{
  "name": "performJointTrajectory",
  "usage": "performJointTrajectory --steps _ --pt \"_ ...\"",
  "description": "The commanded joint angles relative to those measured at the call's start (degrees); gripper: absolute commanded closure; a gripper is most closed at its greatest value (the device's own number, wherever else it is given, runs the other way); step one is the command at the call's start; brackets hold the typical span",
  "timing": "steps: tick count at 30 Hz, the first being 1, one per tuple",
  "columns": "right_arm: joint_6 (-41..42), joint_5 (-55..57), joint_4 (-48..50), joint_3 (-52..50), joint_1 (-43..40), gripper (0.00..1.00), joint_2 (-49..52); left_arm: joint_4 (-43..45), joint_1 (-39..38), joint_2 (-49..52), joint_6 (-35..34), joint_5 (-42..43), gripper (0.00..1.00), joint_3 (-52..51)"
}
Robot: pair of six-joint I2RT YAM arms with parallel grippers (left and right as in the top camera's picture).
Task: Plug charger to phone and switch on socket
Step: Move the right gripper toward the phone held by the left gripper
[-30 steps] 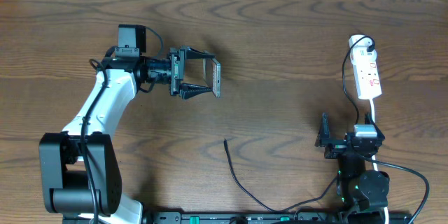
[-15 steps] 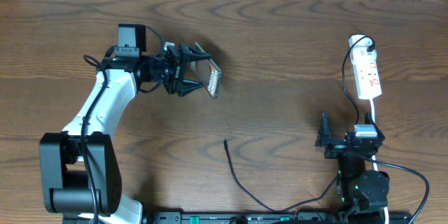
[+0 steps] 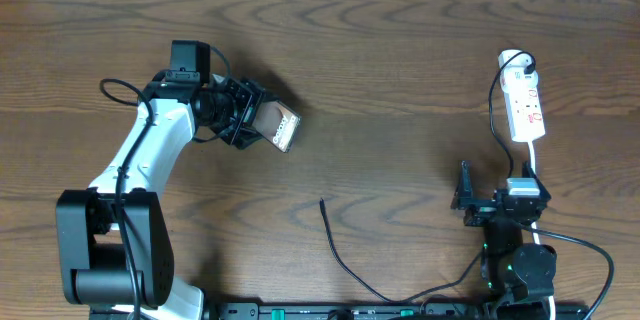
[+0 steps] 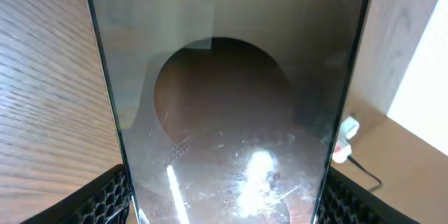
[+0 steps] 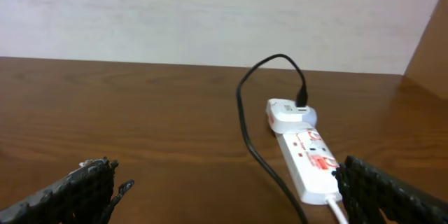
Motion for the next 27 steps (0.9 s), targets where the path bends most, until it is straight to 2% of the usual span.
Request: performJointTrajectory --steps 1,6,10,14,15,20,27 --pt "-0.04 2.21 0.0 -0.09 -0.31 0.01 -0.37 -0.9 0.28 -1.81 0.92 -2.05 0.93 1.42" --pt "-0.02 -0.33 -0.04 -0.09 -0.28 0.01 -0.37 -1.68 0.28 -1.79 0.92 -2.05 0.93 1.42" --pt "0.59 -8.26 14.16 0.11 -0.31 0.01 -0.37 -1.64 0.28 -1.79 0.81 -2.08 0.92 1.42" --pt "15.76 -13.38 13.31 4.76 -0.31 0.01 1.88 -1.49 0.28 -1.79 -2.8 -2.08 0.93 1.42" --pt "16.85 -15.61 12.61 6.21 -0.31 0.01 3.26 -1.29 0.28 -1.79 -3.39 -2.08 0.93 1.42" --pt "19.54 -24.37 4.2 18.75 -0.31 0.01 17.49 -0.74 0.28 -1.79 -4.76 -2.08 0.93 1.42" --pt "20.0 -38.25 -12.68 43.56 -0.28 0.01 50.12 -0.76 0.28 -1.81 -6.82 -2.1 0.93 1.42"
